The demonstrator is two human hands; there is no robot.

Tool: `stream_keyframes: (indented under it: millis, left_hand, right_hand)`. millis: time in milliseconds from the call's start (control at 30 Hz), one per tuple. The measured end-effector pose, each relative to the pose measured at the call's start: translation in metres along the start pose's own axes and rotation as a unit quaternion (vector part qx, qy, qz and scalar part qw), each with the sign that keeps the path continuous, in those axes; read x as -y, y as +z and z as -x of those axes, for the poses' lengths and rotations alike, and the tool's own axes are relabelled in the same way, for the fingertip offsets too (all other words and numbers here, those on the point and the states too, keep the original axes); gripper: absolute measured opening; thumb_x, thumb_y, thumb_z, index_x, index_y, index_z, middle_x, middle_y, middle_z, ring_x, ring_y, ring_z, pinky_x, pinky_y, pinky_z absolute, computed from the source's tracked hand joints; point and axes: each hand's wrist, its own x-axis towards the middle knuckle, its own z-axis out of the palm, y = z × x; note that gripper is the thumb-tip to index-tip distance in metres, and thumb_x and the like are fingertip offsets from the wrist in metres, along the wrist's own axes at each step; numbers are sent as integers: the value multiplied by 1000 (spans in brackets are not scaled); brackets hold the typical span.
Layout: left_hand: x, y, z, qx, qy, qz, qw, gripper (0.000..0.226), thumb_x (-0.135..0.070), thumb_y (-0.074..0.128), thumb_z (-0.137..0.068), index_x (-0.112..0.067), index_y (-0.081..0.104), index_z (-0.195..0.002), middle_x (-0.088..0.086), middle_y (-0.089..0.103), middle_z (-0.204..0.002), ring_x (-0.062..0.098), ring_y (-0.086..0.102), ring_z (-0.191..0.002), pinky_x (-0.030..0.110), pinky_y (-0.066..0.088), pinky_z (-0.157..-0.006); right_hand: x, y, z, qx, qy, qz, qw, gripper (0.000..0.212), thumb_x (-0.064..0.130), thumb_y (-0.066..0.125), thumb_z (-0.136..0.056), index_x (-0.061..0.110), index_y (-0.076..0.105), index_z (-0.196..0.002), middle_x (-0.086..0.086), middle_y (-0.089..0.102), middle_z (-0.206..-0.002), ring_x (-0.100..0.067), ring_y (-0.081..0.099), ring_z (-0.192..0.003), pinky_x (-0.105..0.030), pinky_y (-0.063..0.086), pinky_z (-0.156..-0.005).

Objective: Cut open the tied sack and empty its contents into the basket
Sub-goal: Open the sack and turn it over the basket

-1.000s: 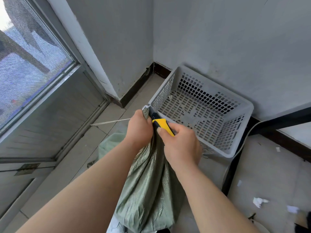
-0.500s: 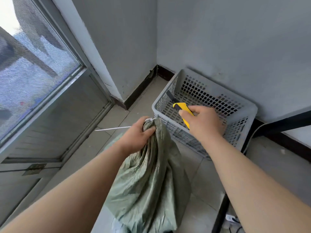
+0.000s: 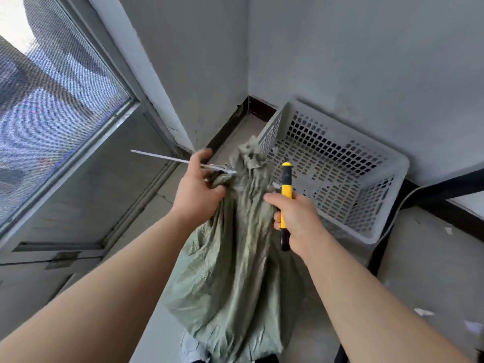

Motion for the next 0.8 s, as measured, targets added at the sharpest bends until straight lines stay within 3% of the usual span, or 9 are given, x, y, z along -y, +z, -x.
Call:
stream_keyframes:
  millis: [67, 133, 233, 333, 400, 467, 567, 667, 800]
  left_hand:
    - [7, -11, -2, -55, -23, -70, 996, 38, -18, 74, -81, -18, 59, -116, -1, 70, -102, 15, 68, -87, 31, 55, -80]
    - [17, -22, -1, -58, -55, -88, 993, 27, -26, 75, -80, -15, 63, -102, -2, 69, -91, 10, 65, -75, 24, 53, -69]
    - [28, -33, -3, -84, -87, -92, 988, 34, -27, 70, -85, -12, 58, -113, 5, 69, -109, 19, 65, -88, 31, 53, -81]
    - [25, -36, -10, -136, -89, -38, 986, 69, -21, 59, -93, -26, 19, -149, 5, 57, -132, 24, 58, -113, 36, 46, -95]
    - [20, -36, -13, -146, -116, -22, 982, 83, -24, 54, -96, -32, -7, -152, 6, 53, -128, 24, 58, -95, 35, 43, -85]
    - [24, -36, -14, -103, -168, -40, 980, 90, -38, 57, -93, -27, -9, -153, 11, 45, -141, 25, 58, -92, 35, 42, -88]
    - [40, -34, 1, 107, -222, -58, 967, 112, -60, 72, -69, -15, 14, -152, 11, 42, -148, 27, 53, -120, 43, 40, -108]
    - [60, -22, 19, 214, -221, -123, 944, 81, -30, 81, -72, -10, 39, -139, 4, 59, -124, 20, 61, -103, 34, 41, -102]
    - [92, -10, 18, 140, -184, -209, 950, 16, -18, 66, -87, -9, 62, -100, 12, 70, -101, 28, 65, -93, 35, 52, -83]
  right_hand:
    - [5, -11, -4, -28, -11, -1, 1000, 22, 6, 68, -83, 11, 48, -75, -1, 35, -58, -13, 35, -46, -25, 32, -41]
    - [7, -22, -7, -46, -21, 25, 998, 22, 7, 67, -84, 11, 47, -76, -2, 35, -59, -14, 36, -47, -26, 33, -43]
    - [1, -27, -9, -55, -35, 62, 996, 21, 6, 65, -85, 11, 46, -77, -1, 35, -59, -15, 36, -49, -28, 33, -47]
    - [-7, -20, -13, -76, -65, 73, 992, 20, 8, 64, -86, 12, 46, -78, -2, 40, -60, -16, 41, -51, -33, 37, -54]
    - [-9, -13, -17, -86, -81, 69, 991, 13, 9, 62, -89, 12, 51, -83, -3, 49, -68, -15, 50, -54, -31, 46, -57]
    - [-9, -8, -23, -82, -91, 55, 991, 8, 8, 61, -90, 12, 54, -90, -5, 57, -80, -14, 59, -61, -28, 54, -63]
    - [-11, -5, -28, -68, -99, 57, 991, 9, 8, 62, -89, 15, 56, -90, -6, 64, -87, -18, 66, -76, -37, 56, -82]
    - [-16, -7, -31, -42, -94, 51, 993, 13, 11, 64, -90, 22, 57, -86, -4, 65, -88, -17, 66, -80, -34, 54, -82]
    - [-36, -22, -34, -75, -50, 20, 996, 9, 18, 66, -89, 16, 58, -92, -2, 60, -81, -15, 60, -58, -24, 54, -54]
